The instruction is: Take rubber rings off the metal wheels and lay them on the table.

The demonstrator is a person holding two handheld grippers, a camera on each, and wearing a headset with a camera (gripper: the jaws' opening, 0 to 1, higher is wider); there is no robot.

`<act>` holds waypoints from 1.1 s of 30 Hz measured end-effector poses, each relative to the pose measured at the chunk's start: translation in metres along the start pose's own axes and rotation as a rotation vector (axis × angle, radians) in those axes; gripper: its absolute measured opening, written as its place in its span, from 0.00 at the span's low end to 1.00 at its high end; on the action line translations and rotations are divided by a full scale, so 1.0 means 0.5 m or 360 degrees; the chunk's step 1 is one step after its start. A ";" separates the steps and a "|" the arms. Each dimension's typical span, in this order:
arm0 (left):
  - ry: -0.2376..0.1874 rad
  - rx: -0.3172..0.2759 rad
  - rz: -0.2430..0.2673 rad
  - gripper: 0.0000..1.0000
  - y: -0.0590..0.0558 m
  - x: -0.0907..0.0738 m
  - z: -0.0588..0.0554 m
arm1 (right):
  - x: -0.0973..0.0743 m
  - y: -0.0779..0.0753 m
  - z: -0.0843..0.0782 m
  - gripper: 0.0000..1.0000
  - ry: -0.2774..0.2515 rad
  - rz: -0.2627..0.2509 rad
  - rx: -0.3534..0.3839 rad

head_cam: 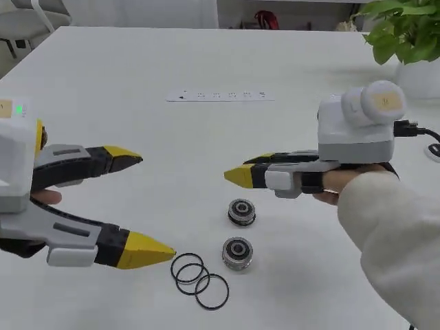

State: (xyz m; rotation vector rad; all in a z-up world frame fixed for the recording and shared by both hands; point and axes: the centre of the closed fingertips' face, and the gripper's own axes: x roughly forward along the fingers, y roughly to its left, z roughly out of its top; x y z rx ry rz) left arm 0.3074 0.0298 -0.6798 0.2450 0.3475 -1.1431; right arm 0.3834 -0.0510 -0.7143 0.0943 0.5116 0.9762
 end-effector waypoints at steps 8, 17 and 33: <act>-0.0087 0.0076 -0.0014 0.89 0.011 0.029 0.084 | -0.013 -0.032 -0.011 0.32 0.0003 -0.0054 0.0007; -0.0085 0.0147 -0.0059 0.83 0.017 0.087 0.112 | -0.023 -0.060 -0.031 0.33 0.0019 -0.0090 0.0044; -0.0066 0.0175 -0.0179 0.65 0.023 0.197 0.080 | -0.013 -0.069 -0.101 0.32 0.0206 -0.0057 0.0011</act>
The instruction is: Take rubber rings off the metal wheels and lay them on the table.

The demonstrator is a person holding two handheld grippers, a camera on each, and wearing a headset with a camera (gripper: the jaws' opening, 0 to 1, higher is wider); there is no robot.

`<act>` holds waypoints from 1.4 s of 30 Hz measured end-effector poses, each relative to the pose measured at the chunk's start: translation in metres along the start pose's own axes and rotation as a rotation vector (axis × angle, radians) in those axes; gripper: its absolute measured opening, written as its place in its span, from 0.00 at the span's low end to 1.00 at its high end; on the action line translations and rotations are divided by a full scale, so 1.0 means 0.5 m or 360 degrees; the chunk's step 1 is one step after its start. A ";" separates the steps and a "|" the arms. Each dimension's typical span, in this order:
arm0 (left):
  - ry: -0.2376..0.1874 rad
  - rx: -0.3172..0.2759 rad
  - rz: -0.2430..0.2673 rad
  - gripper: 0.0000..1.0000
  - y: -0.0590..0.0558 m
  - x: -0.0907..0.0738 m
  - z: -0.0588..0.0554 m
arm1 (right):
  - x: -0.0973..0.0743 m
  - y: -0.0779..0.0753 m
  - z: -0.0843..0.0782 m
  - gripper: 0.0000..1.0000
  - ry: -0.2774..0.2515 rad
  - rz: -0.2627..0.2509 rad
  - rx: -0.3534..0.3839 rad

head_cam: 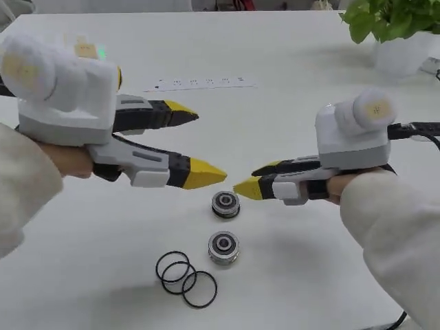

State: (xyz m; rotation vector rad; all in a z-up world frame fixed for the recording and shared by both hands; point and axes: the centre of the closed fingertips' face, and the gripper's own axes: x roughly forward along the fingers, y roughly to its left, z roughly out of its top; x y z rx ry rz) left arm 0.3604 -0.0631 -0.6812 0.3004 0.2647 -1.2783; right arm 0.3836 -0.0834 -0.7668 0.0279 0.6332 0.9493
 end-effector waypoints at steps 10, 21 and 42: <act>0.0078 -0.0033 -0.0018 0.46 0.027 0.043 -0.081 | 0.019 0.011 -0.046 0.32 0.0155 0.0043 -0.0061; 0.0129 -0.0081 -0.0009 0.36 0.033 0.070 -0.131 | 0.035 0.017 -0.072 0.32 0.0241 0.0061 -0.0114; 0.0279 -0.0073 -0.0051 0.21 0.008 0.103 -0.199 | 0.044 0.015 -0.079 0.26 0.0250 0.0059 -0.0153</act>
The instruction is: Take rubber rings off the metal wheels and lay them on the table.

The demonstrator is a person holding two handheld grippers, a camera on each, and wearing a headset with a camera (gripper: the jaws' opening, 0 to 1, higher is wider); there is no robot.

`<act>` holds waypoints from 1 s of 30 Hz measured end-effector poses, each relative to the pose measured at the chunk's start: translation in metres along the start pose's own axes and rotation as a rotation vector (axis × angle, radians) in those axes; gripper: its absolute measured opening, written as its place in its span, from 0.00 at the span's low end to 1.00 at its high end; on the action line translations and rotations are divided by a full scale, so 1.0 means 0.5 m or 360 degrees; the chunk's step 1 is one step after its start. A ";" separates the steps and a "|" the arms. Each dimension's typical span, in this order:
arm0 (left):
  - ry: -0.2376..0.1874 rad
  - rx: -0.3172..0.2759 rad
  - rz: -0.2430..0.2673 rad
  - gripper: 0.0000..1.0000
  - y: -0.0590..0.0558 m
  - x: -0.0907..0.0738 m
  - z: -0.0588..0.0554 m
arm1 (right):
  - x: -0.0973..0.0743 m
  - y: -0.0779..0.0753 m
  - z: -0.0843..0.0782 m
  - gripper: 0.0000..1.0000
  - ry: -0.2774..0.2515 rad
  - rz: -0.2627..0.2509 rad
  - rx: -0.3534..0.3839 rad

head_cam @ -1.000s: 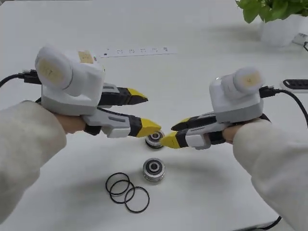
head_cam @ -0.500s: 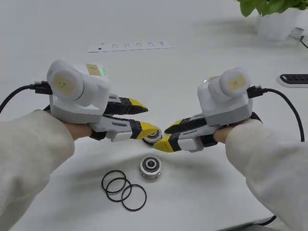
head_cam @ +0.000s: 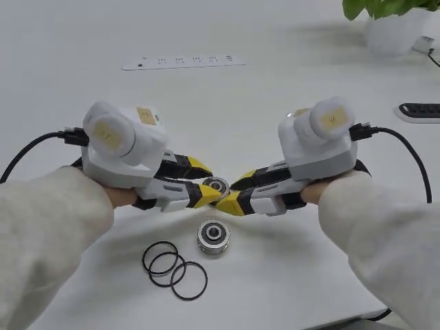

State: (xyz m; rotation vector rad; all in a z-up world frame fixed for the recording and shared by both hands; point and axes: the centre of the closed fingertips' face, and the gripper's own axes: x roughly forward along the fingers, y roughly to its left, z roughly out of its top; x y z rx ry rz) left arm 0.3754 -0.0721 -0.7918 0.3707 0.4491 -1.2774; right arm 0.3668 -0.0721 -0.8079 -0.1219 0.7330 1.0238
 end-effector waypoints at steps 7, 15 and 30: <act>-0.0022 -0.0026 -0.0015 0.16 -0.006 0.004 0.002 | 0.001 -0.003 0.001 0.25 0.0000 -0.0004 -0.0016; -0.0020 -0.0029 0.0013 0.14 -0.002 0.002 0.001 | 0.004 -0.007 -0.001 0.20 0.0005 -0.0018 -0.0049; -0.0036 -0.0049 0.0030 0.14 -0.010 -0.005 -0.002 | 0.005 -0.002 -0.003 0.17 0.0034 -0.0005 -0.0085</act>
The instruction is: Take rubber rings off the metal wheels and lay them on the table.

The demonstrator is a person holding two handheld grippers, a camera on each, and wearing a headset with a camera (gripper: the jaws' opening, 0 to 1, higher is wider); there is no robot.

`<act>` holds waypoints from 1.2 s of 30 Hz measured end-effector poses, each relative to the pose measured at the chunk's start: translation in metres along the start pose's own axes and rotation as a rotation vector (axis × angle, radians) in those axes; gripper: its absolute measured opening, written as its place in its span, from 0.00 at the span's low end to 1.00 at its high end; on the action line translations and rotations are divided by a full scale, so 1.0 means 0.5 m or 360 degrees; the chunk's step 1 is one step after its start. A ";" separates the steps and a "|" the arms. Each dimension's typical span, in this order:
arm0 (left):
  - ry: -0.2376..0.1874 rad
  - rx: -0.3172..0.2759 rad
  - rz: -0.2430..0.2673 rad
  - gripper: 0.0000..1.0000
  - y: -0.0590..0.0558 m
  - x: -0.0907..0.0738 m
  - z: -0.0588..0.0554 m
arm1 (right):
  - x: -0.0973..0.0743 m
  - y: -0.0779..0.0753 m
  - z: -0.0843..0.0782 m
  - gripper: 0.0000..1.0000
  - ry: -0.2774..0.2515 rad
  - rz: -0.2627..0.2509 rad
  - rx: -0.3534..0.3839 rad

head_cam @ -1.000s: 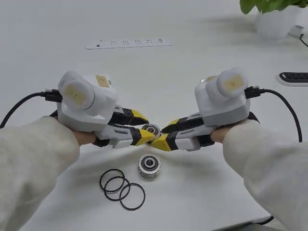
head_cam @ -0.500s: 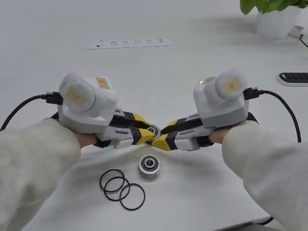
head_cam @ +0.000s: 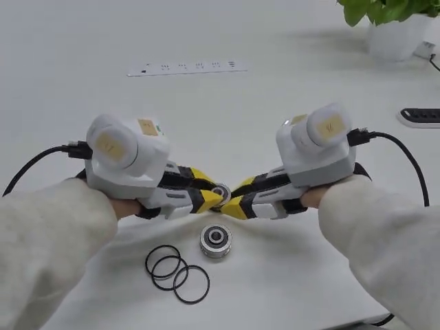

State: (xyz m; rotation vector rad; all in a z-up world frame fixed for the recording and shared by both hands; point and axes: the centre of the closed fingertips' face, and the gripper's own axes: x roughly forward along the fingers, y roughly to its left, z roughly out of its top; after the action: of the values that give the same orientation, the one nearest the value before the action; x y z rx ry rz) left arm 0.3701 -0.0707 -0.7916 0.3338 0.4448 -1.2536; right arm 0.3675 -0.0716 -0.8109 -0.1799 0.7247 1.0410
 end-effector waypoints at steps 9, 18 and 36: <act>-0.0011 -0.0016 0.0017 0.14 -0.002 -0.009 -0.006 | 0.000 0.008 -0.004 0.13 0.0016 0.0027 0.0001; -0.0012 -0.0029 0.0035 0.14 -0.003 -0.014 -0.007 | 0.001 0.015 -0.007 0.03 0.0017 0.0020 -0.0013; -0.0004 -0.0024 0.0047 0.14 -0.006 -0.021 -0.015 | 0.000 0.018 -0.013 0.00 0.0034 0.0031 0.0175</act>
State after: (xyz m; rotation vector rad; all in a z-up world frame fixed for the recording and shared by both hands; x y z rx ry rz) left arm 0.3639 -0.0594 -0.7930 0.3246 0.4456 -1.2214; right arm 0.3568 -0.0699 -0.8137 -0.0892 0.8021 1.0159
